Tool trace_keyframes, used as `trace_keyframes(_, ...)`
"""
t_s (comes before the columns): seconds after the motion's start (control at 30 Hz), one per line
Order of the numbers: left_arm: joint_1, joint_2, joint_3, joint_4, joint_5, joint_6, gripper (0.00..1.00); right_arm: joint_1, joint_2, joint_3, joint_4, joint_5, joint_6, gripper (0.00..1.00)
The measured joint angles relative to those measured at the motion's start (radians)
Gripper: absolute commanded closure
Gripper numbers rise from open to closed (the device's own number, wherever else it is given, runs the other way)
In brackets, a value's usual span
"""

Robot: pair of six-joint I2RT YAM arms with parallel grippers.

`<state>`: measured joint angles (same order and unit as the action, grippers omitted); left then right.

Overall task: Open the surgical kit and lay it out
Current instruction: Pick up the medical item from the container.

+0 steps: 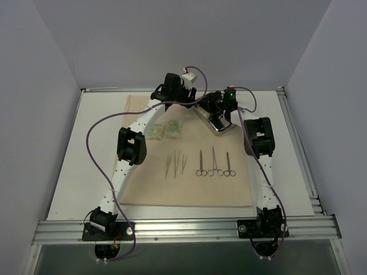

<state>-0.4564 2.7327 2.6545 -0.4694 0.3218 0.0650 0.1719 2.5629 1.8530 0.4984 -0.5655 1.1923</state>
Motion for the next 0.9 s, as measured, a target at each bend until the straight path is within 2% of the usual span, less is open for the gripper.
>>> trace_keyframes(0.27,0.0,0.008,0.01,0.027,0.008,-0.001,0.35,0.0,0.003,-0.005,0.035,0.025,0.051,0.71)
trace_keyframes(0.4,0.0,0.032,0.025,0.032,0.008,-0.002,0.35,0.0,0.01,-0.005,0.074,0.034,0.088,0.92)
trace_keyframes(0.43,0.0,0.035,0.025,0.032,0.007,-0.002,0.35,0.0,0.016,-0.005,0.1,0.029,0.098,0.93)
trace_keyframes(0.57,0.0,0.043,0.027,0.032,0.003,-0.005,0.31,0.0,0.038,-0.005,0.206,0.006,0.132,0.92)
trace_keyframes(0.73,0.0,0.045,0.03,0.033,-0.008,-0.012,0.31,0.001,0.047,-0.008,0.239,-0.008,0.137,0.9)
trace_keyframes(0.9,0.002,0.045,0.031,0.033,-0.015,-0.021,0.32,0.001,0.046,-0.033,0.276,-0.008,0.12,0.91)
